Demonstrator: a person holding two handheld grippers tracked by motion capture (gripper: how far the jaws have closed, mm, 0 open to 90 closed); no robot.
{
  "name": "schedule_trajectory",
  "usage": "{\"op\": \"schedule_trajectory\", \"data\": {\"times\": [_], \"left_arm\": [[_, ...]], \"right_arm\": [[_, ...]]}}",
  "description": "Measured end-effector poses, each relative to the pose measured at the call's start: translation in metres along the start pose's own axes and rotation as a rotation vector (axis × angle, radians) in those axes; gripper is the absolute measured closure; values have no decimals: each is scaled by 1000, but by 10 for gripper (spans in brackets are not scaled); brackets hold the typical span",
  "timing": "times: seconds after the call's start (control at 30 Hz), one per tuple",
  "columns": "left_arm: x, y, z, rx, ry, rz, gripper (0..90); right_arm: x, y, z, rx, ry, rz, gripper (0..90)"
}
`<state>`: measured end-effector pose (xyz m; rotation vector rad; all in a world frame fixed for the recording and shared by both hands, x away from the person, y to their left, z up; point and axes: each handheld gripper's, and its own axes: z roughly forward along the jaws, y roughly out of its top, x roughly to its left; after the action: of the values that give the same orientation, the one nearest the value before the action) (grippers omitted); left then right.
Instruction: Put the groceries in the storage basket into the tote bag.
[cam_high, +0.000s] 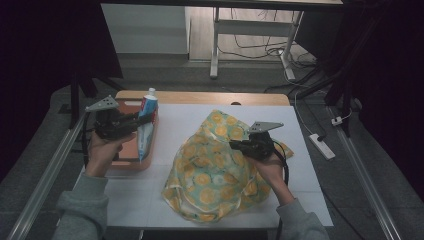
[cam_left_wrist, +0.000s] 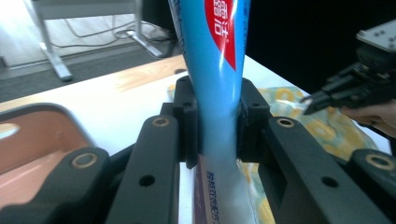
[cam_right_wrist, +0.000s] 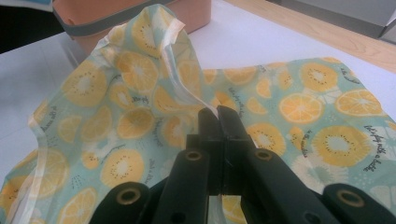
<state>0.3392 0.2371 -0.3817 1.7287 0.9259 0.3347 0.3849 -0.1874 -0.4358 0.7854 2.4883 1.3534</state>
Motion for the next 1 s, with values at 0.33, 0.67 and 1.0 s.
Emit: {"op": "schedule_trajectory", "data": {"times": [0.33,0.67,1.0], "left_arm": [[-21,-7,32,57,-54,40,735],[-56,-7,58,95,-156,112,735],[-92,-7,78,135,-236,209,735]], "right_arm": [[0,0,0,0,0,-3,891],[0,0,1,0,1,-3,891],[-1,1,-1,-6,0,0,891]]}}
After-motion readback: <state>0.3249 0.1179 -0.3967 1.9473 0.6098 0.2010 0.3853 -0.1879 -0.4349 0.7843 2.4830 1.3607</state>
